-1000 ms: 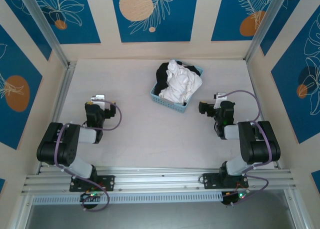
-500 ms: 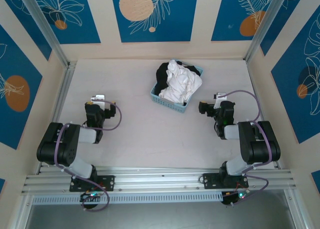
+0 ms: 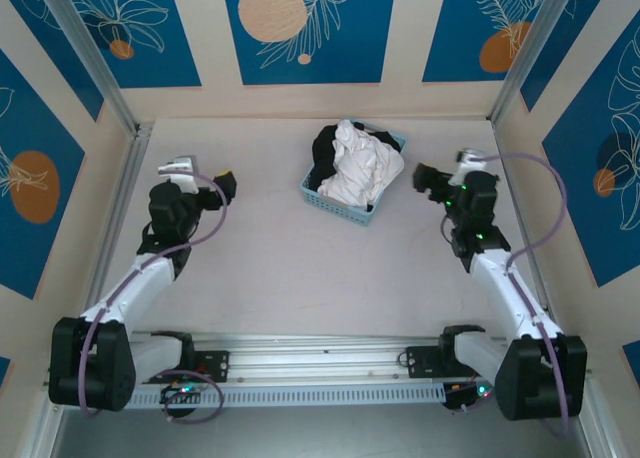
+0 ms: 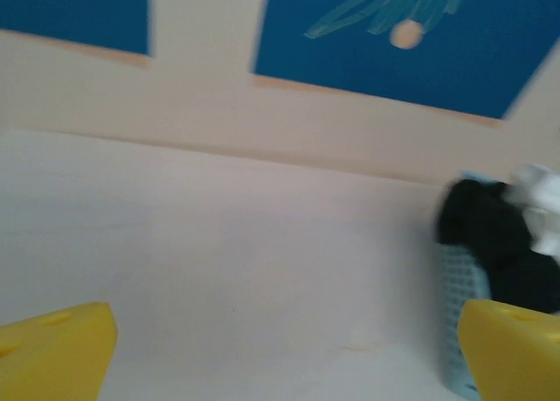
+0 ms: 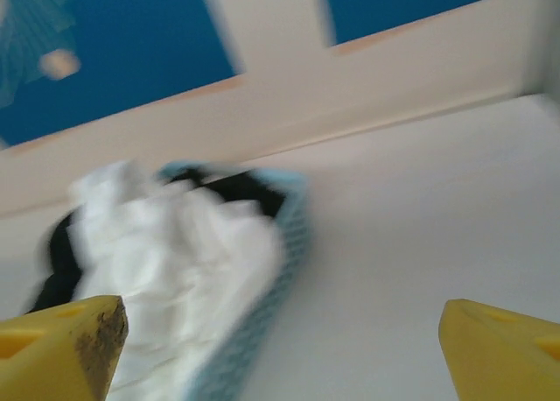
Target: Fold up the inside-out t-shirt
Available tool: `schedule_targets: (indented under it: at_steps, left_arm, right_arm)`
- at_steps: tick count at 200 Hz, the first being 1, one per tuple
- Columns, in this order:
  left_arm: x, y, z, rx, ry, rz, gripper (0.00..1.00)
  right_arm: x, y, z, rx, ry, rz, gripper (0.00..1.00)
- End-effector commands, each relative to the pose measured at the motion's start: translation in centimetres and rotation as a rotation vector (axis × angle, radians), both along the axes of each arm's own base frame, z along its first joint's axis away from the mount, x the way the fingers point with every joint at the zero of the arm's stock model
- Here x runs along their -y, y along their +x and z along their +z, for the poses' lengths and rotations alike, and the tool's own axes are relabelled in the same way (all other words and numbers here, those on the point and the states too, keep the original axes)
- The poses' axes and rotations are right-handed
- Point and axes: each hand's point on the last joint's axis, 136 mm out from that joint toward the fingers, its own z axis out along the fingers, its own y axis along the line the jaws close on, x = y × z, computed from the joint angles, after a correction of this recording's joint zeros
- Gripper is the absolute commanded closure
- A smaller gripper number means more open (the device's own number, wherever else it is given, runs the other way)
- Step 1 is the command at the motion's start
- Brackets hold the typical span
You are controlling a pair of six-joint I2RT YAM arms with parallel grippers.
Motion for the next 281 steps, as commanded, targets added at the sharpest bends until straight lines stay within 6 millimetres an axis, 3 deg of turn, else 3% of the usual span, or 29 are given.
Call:
schedule_targets:
  at_steps: [1, 23, 66, 82, 97, 108, 122, 143, 153, 168, 186, 205, 223, 243, 259, 281]
  left_arm:
    - [6.1, -1.4, -1.5, -0.147, -0.133, -0.238, 0.0]
    - [7.8, -1.3, -2.3, -0.189, -0.074, -0.263, 0.0]
    - [8.3, -0.9, -3.8, -0.233, -0.057, -0.254, 0.0]
    - [8.2, -1.0, -4.1, -0.244, -0.052, -0.251, 0.0]
    - [8.0, -1.2, -4.3, -0.253, -0.042, -0.241, 0.0]
    - [7.8, -1.4, -4.3, -0.257, -0.032, -0.232, 0.0]
    - [7.4, -1.7, -4.0, -0.257, -0.019, -0.218, 0.0]
    - [6.5, -2.2, -2.9, -0.236, -0.007, -0.18, 0.0]
    - [5.9, -2.4, -2.2, -0.216, -0.005, -0.152, 0.0]
    - [4.9, -2.5, -1.4, -0.192, -0.006, -0.097, 0.0]
    - [3.4, -2.5, -0.8, -0.18, 0.0, -0.022, 0.0]
    - [1.8, -2.4, -0.1, -0.189, 0.003, 0.047, 0.0]
    - [0.3, -2.5, 0.8, -0.194, -0.01, 0.102, 0.0]
    - [-2.0, -3.1, 1.6, -0.191, -0.015, 0.2, 0.0]
    - [-4.4, -4.4, 2.3, -0.168, -0.025, 0.302, 0.0]
    - [-7.9, -7.5, 4.0, -0.099, -0.028, 0.455, 0.0]
  right_arm:
    - [-7.3, -0.6, -4.4, -0.252, -0.108, 0.25, 0.09]
    - [-11.0, 1.7, -6.0, -0.328, -0.174, 0.325, 0.13]
    - [-13.3, 7.2, -10.2, -0.447, -0.211, 0.314, 0.23]
    - [-13.5, 9.1, -12.2, -0.508, -0.236, 0.292, 0.41]
    - [-13.8, 10.6, -12.0, -0.508, -0.256, 0.299, 0.67]
    - [-13.8, 11.5, -9.6, -0.476, -0.259, 0.311, 0.88]
    - [-13.9, 11.4, -4.8, -0.402, -0.251, 0.328, 0.96]
    - [-14.1, 8.7, 5.8, -0.182, -0.244, 0.352, 0.97]
    - [-14.4, 6.5, 11.3, -0.062, -0.214, 0.379, 0.97]
    - [-15.1, 3.3, 17.8, 0.094, -0.14, 0.433, 0.96]
    - [-17.4, -0.1, 23.2, 0.243, -0.065, 0.542, 0.96]
    - [-20.5, -2.9, 27.1, 0.34, -0.046, 0.65, 0.96]
    - [-23.4, -4.6, 29.2, 0.395, -0.041, 0.74, 0.96]
    - [-26.4, -5.0, 29.2, 0.386, -0.013, 0.819, 0.96]
    - [-29.5, -4.1, 26.8, 0.308, 0.022, 0.886, 0.96]
    - [-34.2, -1.9, 20.2, 0.112, 0.072, 0.951, 0.93]
